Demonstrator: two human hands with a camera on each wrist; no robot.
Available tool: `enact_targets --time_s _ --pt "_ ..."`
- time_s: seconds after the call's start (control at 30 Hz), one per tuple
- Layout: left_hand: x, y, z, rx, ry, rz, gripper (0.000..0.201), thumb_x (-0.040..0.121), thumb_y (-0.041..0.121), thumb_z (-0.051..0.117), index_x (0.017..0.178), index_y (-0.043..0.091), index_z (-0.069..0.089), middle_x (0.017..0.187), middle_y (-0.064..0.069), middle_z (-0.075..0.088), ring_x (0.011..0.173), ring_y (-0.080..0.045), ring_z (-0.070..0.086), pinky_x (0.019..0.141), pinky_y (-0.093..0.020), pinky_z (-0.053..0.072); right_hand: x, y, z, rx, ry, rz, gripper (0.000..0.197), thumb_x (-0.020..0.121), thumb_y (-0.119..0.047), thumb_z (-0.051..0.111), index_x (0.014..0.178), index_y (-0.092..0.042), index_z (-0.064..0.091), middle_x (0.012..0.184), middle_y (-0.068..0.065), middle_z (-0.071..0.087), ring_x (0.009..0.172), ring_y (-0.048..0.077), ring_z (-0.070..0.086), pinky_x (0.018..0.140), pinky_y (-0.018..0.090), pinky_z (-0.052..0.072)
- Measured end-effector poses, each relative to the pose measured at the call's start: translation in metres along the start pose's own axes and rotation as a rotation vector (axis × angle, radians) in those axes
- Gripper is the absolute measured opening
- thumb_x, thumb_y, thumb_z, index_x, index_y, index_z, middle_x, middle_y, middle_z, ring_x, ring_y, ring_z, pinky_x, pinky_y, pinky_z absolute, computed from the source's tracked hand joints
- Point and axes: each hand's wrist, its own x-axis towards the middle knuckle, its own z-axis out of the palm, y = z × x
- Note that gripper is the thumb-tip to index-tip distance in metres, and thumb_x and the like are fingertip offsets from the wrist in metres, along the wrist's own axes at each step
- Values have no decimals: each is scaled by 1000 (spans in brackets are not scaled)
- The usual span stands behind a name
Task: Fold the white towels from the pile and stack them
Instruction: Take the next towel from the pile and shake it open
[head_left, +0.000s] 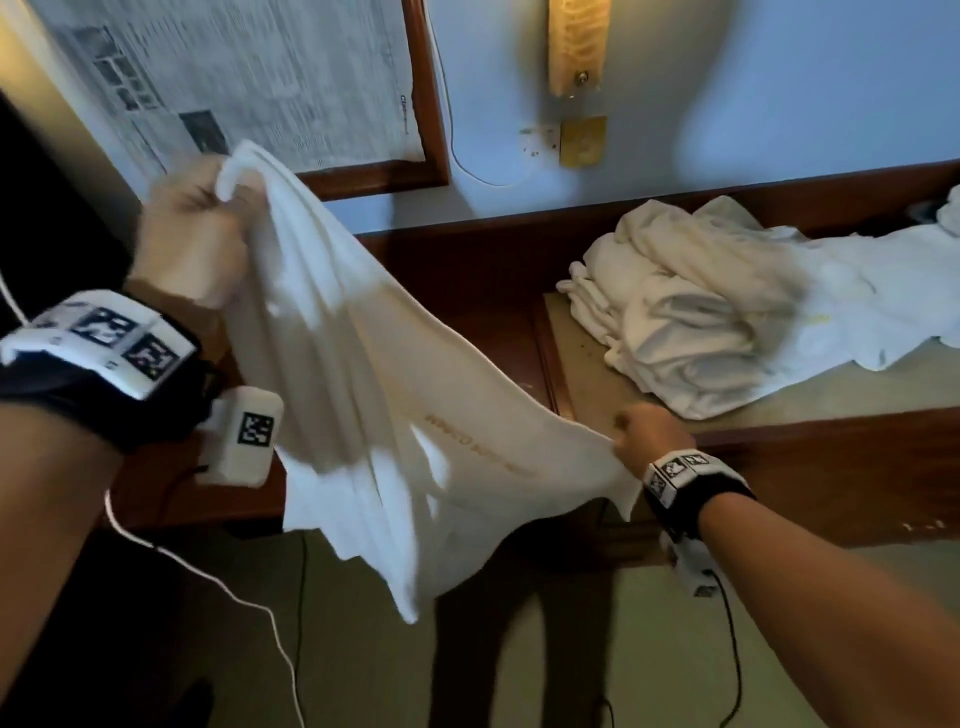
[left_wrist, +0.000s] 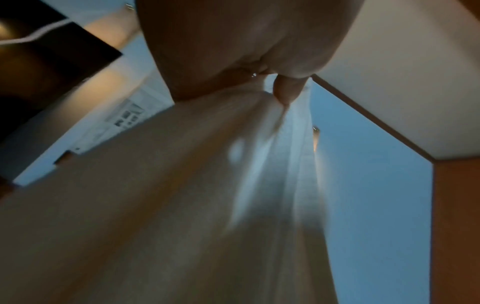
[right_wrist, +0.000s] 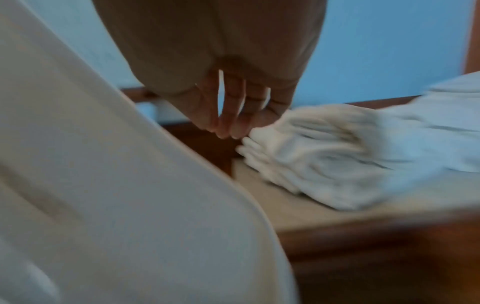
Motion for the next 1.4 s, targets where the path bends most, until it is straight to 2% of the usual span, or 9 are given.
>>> enact_targets --time_s 0.2,0.3,0.4,0.57,0.7,0.8,0.97,1.2,1.4 --pt "-28 24 48 122 -470 211 25 97 25 49 75 15 57 74 3 55 67 -3 48 66 -21 38 -41 -150 -69 801 271 -632 16 92 -24 68 104 -13 73 81 -9 68 61 -1 56 62 16 46" --pt "-32 25 50 109 -582 252 29 97 26 50 92 3 68 93 -16 66 82 -24 59 75 -28 44 -44 -189 -100 977 281 -637 22 93 -29 66 102 -9 68 86 -4 63 67 7 60 54 20 48" --pt "-28 26 40 88 -595 250 21 97 27 51 89 20 69 87 -2 66 78 -13 58 75 -25 44 -45 -208 -118 1071 334 -606 31 89 -26 65 83 5 60 74 15 57 61 29 55 52 38 48" --pt "-19 25 20 128 -555 264 22 99 24 54 81 16 63 80 -4 59 74 -14 52 73 -31 41 -60 -217 -109 1163 66 -648 21 97 -17 62 94 4 65 73 13 59 42 20 45 36 24 37" --pt "-10 14 -1 144 -488 221 35 101 19 53 67 19 48 70 2 46 61 -9 42 62 -29 33 -65 -180 -47 882 -64 -497 15 99 -23 60 93 -13 69 63 -11 64 44 2 51 43 19 40" --pt "-4 0 -21 170 -469 200 31 100 24 54 71 11 54 71 -2 51 66 -14 46 67 -32 35 -62 -131 12 586 -52 -310 25 96 -35 62 82 -15 70 66 -2 64 57 12 59 57 34 48" --pt "-3 -16 -45 196 -442 175 26 100 26 53 87 6 62 73 -2 53 67 -18 49 65 -32 37 -80 -64 73 424 -178 -8 23 95 -34 62 77 -21 65 72 -2 63 75 19 61 67 27 43" --pt "11 -26 -64 121 -372 122 33 88 53 56 77 23 62 86 -8 55 78 -19 51 71 -35 39 -105 7 113 167 -167 477 25 91 -31 63 107 -14 72 107 16 71 96 34 67 79 33 52" --pt "-15 -10 -30 91 -503 213 31 102 24 53 72 17 53 69 2 49 62 -8 43 58 -24 35 -86 -56 56 219 -17 291 30 85 -18 59 112 -14 70 117 12 69 106 33 65 89 35 54"
